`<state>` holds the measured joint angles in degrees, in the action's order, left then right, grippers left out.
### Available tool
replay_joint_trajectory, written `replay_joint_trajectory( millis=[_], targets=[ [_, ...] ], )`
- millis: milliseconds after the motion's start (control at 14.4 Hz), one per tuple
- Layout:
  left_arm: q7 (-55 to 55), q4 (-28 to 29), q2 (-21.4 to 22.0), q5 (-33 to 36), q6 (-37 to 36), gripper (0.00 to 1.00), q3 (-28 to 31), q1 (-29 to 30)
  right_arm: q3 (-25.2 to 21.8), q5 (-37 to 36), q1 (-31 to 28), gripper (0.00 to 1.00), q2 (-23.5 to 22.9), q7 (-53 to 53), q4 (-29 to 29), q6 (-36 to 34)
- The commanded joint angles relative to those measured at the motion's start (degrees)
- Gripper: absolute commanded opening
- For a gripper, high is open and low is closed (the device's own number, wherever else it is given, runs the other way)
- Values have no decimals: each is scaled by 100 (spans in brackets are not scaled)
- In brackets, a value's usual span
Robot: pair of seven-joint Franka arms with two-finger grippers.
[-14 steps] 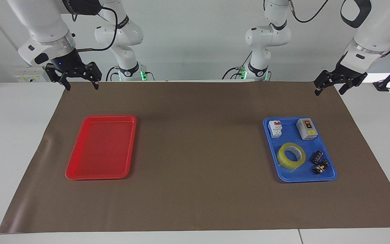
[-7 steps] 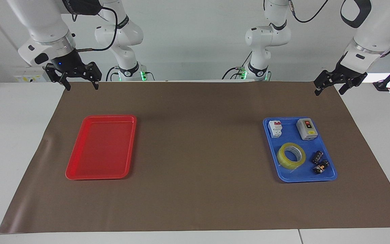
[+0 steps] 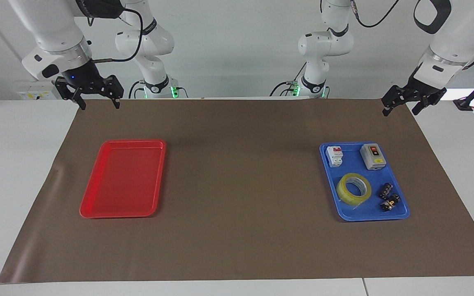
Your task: Place and move tape with both arms
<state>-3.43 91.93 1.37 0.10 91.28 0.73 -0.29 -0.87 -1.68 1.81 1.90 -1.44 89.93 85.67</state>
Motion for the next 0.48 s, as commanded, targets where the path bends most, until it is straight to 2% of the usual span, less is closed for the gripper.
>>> replay_joint_trajectory(
  millis=[0, 415],
  targets=[
    [-79, 229, 74, -115, 381, 100, 15, -24, 34, -16, -76, 100, 47, -76, 42, 11],
    [-79, 939, -391, -106, 1777, 100, 15, -24, 34, -16, -76, 100, 47, -76, 42, 11]
  ],
)
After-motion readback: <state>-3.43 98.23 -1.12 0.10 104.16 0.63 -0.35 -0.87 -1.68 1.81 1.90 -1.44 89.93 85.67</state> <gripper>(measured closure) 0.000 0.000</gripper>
